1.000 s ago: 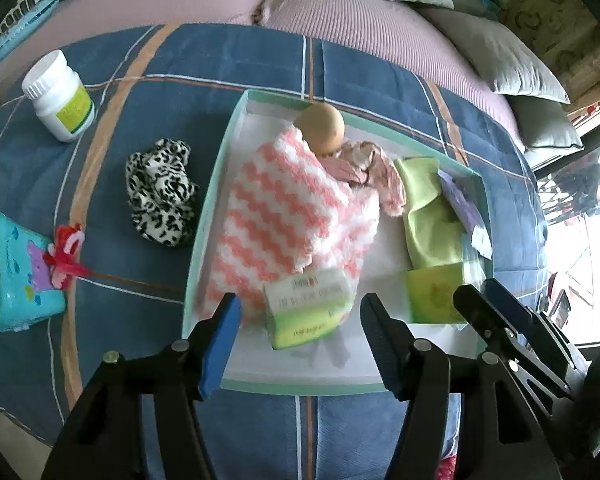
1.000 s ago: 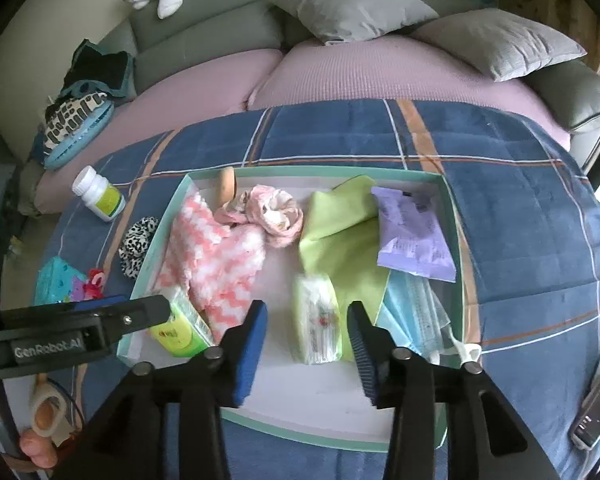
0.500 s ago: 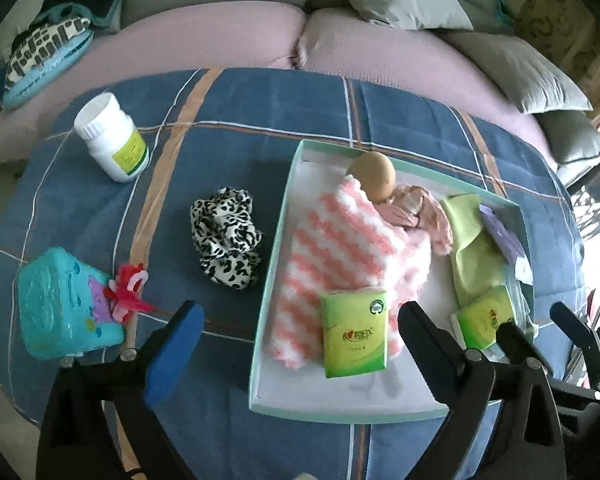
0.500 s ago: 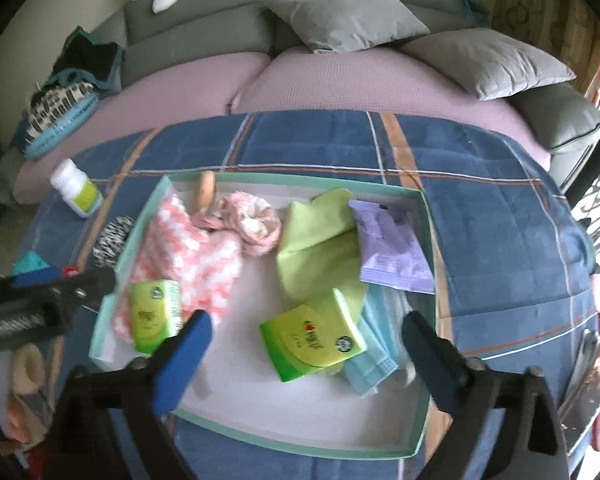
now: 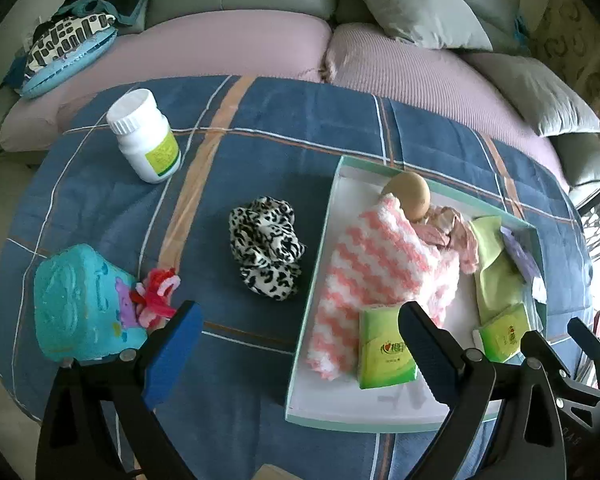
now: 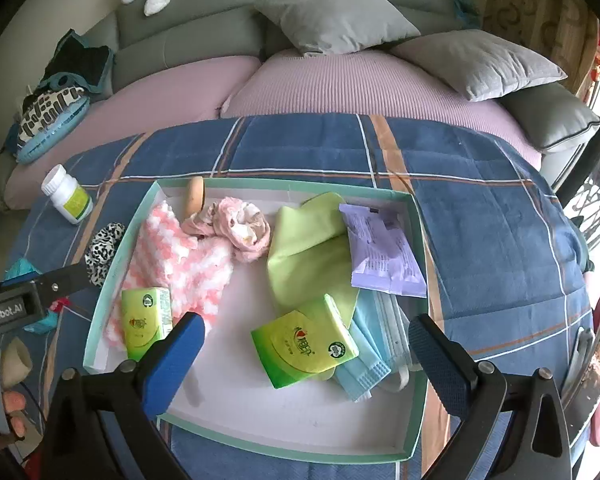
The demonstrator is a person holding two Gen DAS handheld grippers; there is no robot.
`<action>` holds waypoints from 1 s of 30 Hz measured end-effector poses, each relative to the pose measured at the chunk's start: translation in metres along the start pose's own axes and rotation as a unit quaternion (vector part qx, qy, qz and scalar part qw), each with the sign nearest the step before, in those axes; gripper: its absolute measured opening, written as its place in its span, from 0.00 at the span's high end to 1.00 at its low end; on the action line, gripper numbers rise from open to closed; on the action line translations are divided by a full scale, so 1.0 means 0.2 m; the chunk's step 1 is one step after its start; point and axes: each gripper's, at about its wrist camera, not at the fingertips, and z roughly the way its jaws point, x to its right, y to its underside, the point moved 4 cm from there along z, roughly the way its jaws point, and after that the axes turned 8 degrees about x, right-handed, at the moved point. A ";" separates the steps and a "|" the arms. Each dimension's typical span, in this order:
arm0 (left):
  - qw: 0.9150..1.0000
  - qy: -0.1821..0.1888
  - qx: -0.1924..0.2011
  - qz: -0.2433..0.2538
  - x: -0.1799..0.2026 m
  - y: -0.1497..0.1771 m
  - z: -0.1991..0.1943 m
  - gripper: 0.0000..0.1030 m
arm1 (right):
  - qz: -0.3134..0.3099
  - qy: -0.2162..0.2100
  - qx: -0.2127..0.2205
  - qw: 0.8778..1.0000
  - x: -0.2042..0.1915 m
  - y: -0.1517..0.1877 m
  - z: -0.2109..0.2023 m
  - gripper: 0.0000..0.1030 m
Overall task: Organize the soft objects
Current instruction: 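Move both open grippers back toward the leopard scrunchie and red hair clip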
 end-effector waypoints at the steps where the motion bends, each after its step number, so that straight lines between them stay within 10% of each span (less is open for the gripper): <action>1: 1.000 0.001 0.003 -0.001 -0.01 0.00 0.00 0.05 | -0.001 0.000 0.001 1.000 0.00 0.00 0.00 0.00; 30: 0.997 -0.022 0.064 -0.045 -0.54 -0.16 -0.36 0.05 | -0.013 0.002 -0.022 1.000 -0.19 -0.02 -0.04 0.00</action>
